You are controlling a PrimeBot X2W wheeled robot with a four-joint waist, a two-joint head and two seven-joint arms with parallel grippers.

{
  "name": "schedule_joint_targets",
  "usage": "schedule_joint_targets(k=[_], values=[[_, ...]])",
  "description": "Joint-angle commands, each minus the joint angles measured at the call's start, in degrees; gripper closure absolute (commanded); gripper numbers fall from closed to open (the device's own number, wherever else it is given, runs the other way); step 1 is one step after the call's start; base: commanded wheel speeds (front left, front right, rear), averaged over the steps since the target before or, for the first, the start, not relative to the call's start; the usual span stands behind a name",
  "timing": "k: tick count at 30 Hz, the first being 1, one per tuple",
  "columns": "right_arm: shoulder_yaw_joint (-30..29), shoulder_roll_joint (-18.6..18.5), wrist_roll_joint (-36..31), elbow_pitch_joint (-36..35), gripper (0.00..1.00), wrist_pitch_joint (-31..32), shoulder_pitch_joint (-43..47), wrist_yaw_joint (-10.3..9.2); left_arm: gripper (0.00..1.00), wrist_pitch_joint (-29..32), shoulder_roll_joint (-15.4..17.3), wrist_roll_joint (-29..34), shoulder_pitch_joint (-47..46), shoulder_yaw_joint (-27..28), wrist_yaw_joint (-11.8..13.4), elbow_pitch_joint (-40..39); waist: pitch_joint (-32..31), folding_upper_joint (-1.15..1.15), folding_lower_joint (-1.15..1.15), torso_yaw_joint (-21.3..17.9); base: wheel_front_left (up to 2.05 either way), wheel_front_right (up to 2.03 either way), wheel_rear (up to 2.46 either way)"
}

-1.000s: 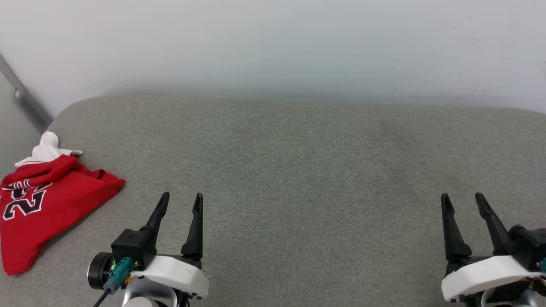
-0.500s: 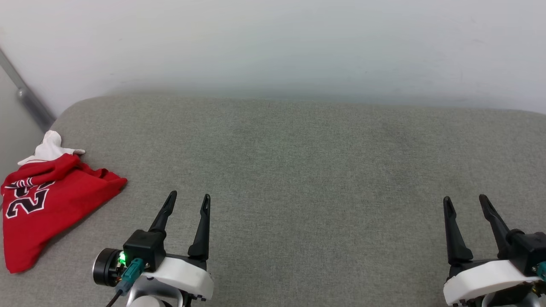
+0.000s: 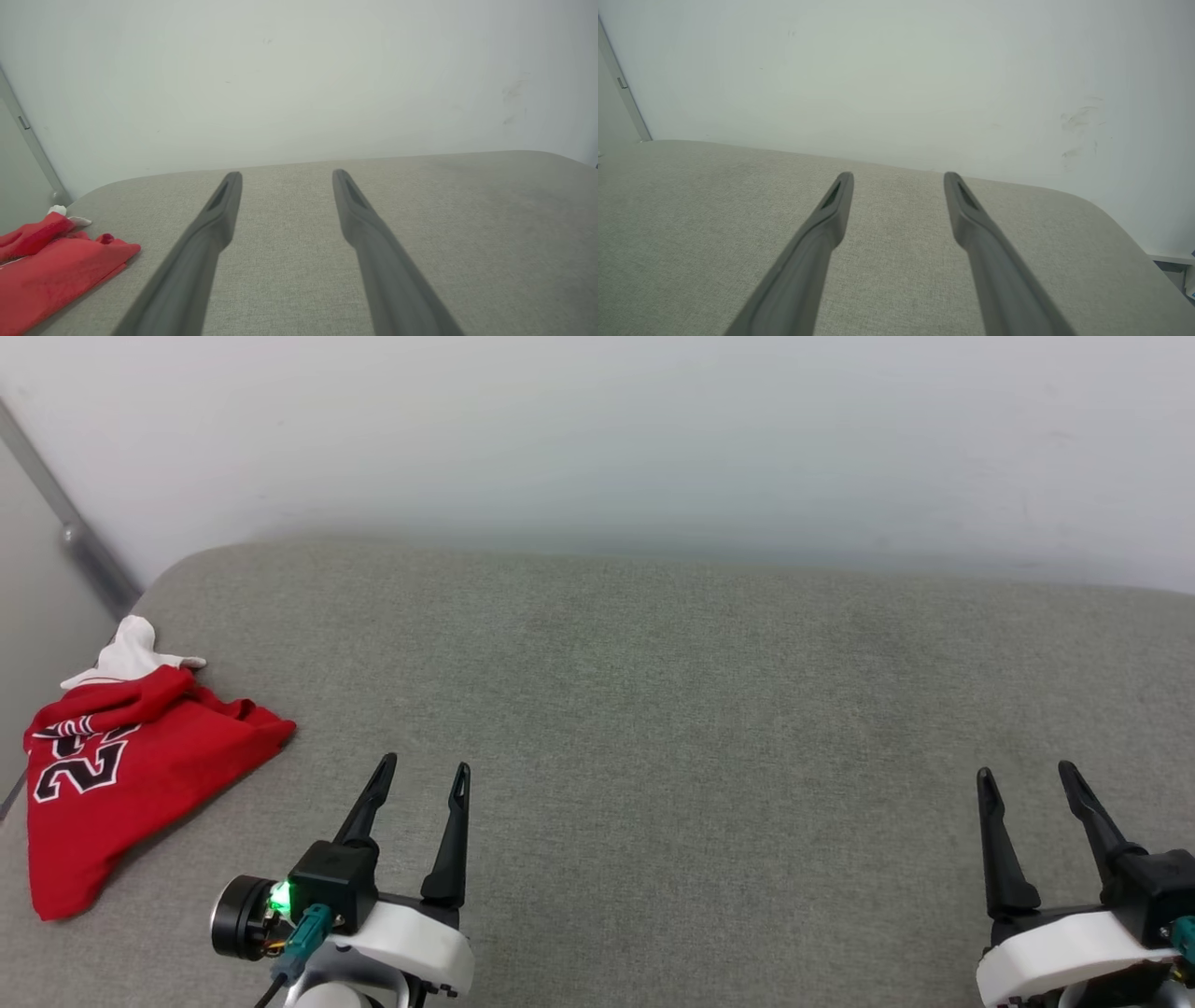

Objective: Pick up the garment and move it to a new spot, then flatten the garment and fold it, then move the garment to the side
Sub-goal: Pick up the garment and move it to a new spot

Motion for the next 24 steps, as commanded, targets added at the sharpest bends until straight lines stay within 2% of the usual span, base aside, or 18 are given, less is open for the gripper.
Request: schedule_joint_targets(k=[1, 10, 20, 24], values=[[-0.13, 0.20, -0.15, -0.45, 0.00, -0.18, 0.86, -0.02, 0.00, -0.28, -0.20, -0.24, -0.66, 0.19, -0.31, 0.14, -0.07, 0.00, 0.00, 0.62, 0.00, 0.00, 0.00], [1.45, 0.19, 0.37, -1.37, 0.00, -0.06, 1.17, -0.02, 0.00, -0.23, -0.87, -1.53, -0.74, 1.94, -0.01, 0.91, 0.11, 0.00, 0.00, 6.04, 0.00, 0.00, 0.00], [3.73, 0.18, 0.74, -2.54, 0.00, 0.35, 0.14, -0.02, 0.00, -0.23, -1.15, -2.25, -0.94, 6.35, 0.55, 0.92, 1.07, 0.00, 0.00, 17.45, 0.00, 0.00, 0.00], [4.31, 0.17, 0.68, -2.75, 0.00, 0.64, -0.26, -0.02, 0.00, -0.23, -1.24, -2.31, -0.75, 7.70, 0.68, 0.54, 1.24, 0.00, 0.00, 20.25, 0.00, 0.00, 0.00]])
